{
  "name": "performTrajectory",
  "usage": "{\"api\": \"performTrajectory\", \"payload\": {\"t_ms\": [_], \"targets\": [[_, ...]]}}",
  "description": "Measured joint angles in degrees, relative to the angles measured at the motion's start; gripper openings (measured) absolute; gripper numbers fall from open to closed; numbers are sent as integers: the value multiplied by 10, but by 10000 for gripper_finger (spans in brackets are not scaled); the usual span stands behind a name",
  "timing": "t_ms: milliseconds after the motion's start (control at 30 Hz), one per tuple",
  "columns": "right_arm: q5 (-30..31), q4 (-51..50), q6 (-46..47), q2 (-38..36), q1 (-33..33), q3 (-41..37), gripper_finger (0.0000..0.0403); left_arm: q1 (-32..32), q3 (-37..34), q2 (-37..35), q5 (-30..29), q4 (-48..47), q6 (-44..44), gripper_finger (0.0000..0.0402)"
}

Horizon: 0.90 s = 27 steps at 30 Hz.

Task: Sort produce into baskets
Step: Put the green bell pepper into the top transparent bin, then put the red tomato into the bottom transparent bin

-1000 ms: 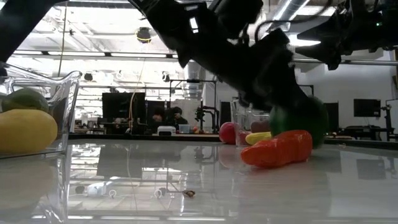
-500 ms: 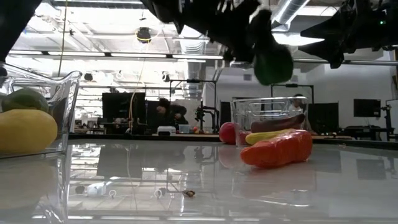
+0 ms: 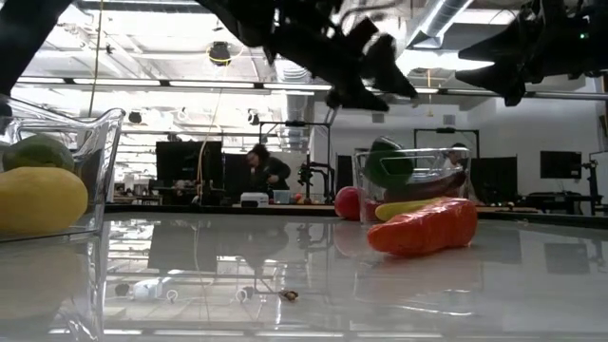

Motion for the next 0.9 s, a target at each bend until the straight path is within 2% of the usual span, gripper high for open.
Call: {"api": "performTrajectory", "payload": {"t_ms": [233,533,700,900], "targets": [[0,-9,7,0,0,0,256,68,-3,-38,42,-114,-13,366],[0,-5,6,0,0,0,256,169,-3,-39,83,-275,172,352],[3,-1,1,0,-2,0,256,195,-4,-26,127,-276,176,351],[15,-2,-1,1,-2,0,256,186,12,10,138,-251,191,351]]}}
